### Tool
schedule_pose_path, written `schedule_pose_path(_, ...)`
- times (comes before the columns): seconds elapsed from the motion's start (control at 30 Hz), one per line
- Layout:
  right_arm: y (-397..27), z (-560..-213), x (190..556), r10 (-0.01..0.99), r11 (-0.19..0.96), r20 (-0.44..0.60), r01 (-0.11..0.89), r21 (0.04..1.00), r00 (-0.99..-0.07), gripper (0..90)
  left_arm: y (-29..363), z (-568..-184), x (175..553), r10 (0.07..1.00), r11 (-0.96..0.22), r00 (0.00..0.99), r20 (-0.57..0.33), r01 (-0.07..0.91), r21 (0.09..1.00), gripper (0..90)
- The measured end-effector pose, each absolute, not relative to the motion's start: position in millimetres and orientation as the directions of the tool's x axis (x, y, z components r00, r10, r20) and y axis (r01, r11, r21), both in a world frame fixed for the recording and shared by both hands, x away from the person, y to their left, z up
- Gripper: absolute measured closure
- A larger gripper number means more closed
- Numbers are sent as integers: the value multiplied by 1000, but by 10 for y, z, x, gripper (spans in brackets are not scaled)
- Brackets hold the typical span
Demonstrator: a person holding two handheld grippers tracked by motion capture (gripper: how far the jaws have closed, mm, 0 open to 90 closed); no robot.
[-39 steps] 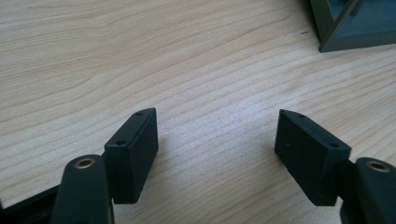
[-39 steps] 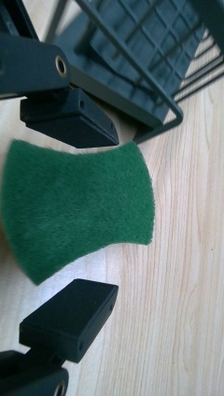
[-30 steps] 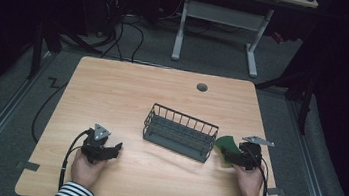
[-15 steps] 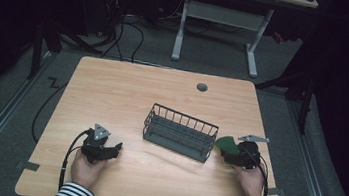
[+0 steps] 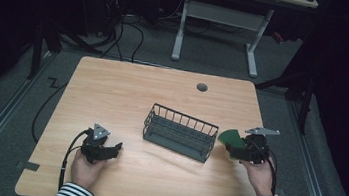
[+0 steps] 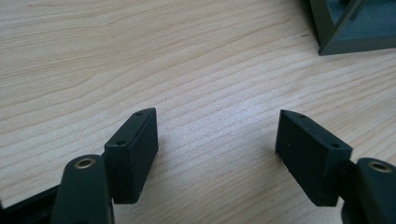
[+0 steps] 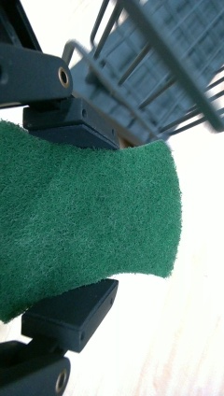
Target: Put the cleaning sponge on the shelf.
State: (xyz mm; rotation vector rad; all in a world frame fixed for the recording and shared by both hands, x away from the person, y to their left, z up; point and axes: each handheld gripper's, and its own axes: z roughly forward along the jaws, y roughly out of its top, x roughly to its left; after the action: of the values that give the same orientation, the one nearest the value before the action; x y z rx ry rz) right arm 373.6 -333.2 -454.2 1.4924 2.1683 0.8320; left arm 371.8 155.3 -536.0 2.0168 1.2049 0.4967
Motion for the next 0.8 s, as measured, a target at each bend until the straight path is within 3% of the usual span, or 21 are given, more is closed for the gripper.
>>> schedule_pose_path(0.53, -3122, -3921, 3852, 886, 323, 10, 631, 706, -464, 281, 1564, -5359, 3720, 872, -296, 488, -43, 594, 748, 303)
schedule_pose_path(0.8, -2813, -3837, 3981, 842, 397, -20, 595, 699, -538, 280, 1563, -5359, 3720, 872, -295, 487, -44, 594, 748, 303)
